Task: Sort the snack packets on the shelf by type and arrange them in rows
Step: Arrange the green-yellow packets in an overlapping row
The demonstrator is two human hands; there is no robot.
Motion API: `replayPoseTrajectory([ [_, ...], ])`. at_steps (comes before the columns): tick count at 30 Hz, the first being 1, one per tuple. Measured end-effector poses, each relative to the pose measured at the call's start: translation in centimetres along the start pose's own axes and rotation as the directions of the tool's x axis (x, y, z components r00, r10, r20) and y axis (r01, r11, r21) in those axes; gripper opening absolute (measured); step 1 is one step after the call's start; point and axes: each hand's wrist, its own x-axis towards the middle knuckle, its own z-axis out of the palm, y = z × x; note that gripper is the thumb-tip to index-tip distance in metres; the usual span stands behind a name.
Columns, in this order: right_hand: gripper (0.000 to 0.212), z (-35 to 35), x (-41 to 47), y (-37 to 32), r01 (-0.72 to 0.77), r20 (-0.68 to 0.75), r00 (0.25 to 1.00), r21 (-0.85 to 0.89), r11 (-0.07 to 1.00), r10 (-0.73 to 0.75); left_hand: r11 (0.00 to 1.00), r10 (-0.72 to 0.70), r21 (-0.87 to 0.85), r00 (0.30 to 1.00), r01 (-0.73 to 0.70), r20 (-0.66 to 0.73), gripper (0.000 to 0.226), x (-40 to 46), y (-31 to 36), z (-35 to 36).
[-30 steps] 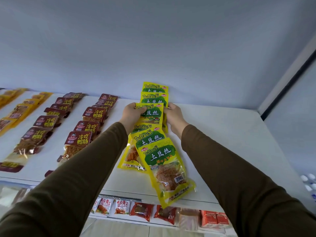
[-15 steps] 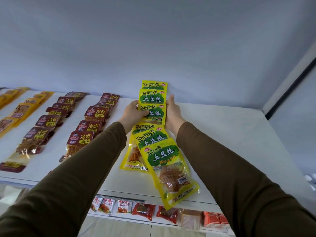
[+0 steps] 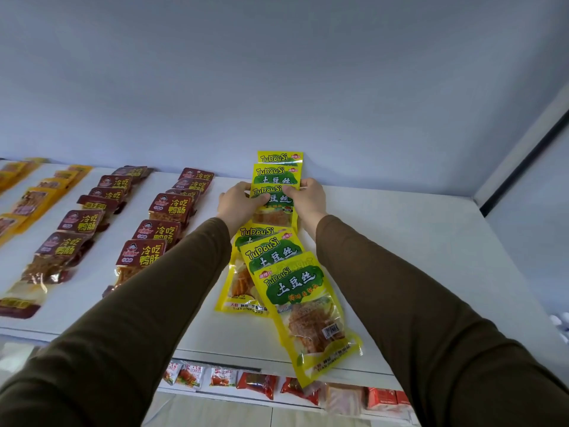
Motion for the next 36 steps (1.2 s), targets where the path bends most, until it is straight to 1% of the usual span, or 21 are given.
replayPoseTrajectory([
  [1,0.038,-0.1,0.0,-0.1,0.011,-0.002,1.000,-0.015,1.000,-0.011,1.000,0.007,0.006,1.000,-0.007,0.003,0.057,0.0,-0.1,-0.1],
  [3,0.048,-0.6,-0.1,-0.2,0.033,0.010,0.999,-0.021,0.999,-0.033,0.999,-0.007,-0.036,1.000,0.008,0.029,0.067,0.0,-0.2,-0.5],
  [5,0.064,-1.5,-0.5,-0.4,0.035,0.048,0.998,-0.006,0.999,-0.035,0.997,-0.011,-0.077,0.998,0.016,0.064,0.073,-0.5,-0.2,-1.3],
  [7,0.074,-2.7,-1.2,-0.2,0.046,0.088,0.995,-0.031,0.998,-0.043,0.997,0.012,-0.071,0.996,-0.006,0.083,0.071,-1.4,-0.2,-2.4],
  [8,0.074,-3.4,-1.7,0.0,0.053,0.109,0.993,-0.059,0.997,-0.047,0.998,0.024,-0.055,0.996,-0.019,0.087,0.069,-2.0,-0.3,-3.0],
  [10,0.067,-4.8,-3.1,0.7,0.058,0.156,0.987,-0.114,0.992,-0.040,0.999,0.034,-0.014,0.994,-0.033,0.105,0.064,-3.4,-0.7,-4.0],
  [13,0.051,-6.4,-5.8,1.8,0.081,0.220,0.975,-0.218,0.973,-0.032,0.995,0.005,0.095,0.989,-0.020,0.151,0.052,-5.3,-1.5,-5.0],
  [15,0.046,-7.2,-7.2,2.2,0.100,0.275,0.961,-0.285,0.953,-0.019,0.991,-0.017,0.137,0.984,-0.007,0.179,0.046,-6.3,-2.0,-5.2],
  [18,0.047,-7.8,-8.8,2.2,0.095,0.367,0.930,-0.302,0.949,0.024,0.997,-0.033,0.070,0.975,0.018,0.219,0.039,-7.0,-2.4,-5.0],
  [20,0.041,-7.9,-9.5,2.0,0.084,0.411,0.910,-0.305,0.948,0.052,0.999,-0.043,0.017,0.972,0.040,0.231,0.036,-7.3,-2.5,-4.8],
  [23,0.033,-7.8,-9.8,2.1,0.084,0.421,0.905,-0.311,0.947,0.058,0.997,-0.066,-0.031,0.974,0.074,0.215,0.028,-7.5,-2.6,-4.6],
  [25,0.029,-7.8,-10.0,2.2,0.063,0.414,0.908,-0.298,0.953,0.070,0.993,-0.069,-0.080,0.979,0.086,0.194,0.022,-7.4,-2.8,-4.5],
  [30,0.021,-7.8,-10.6,2.6,-0.001,0.417,0.906,-0.184,0.983,0.078,0.968,-0.051,-0.236,0.989,0.082,0.138,0.022,-7.2,-3.4,-4.3],
  [34,0.019,-7.7,-11.1,2.5,-0.101,0.379,0.920,-0.026,0.995,0.104,0.962,-0.029,-0.267,0.993,0.060,0.117,0.025,-6.7,-2.9,-3.7],
  [36,0.019,-7.5,-11.3,2.4,-0.130,0.356,0.928,0.026,0.991,0.112,0.962,-0.017,-0.267,0.993,0.047,0.115,0.027,-6.3,-2.3,-3.4],
])
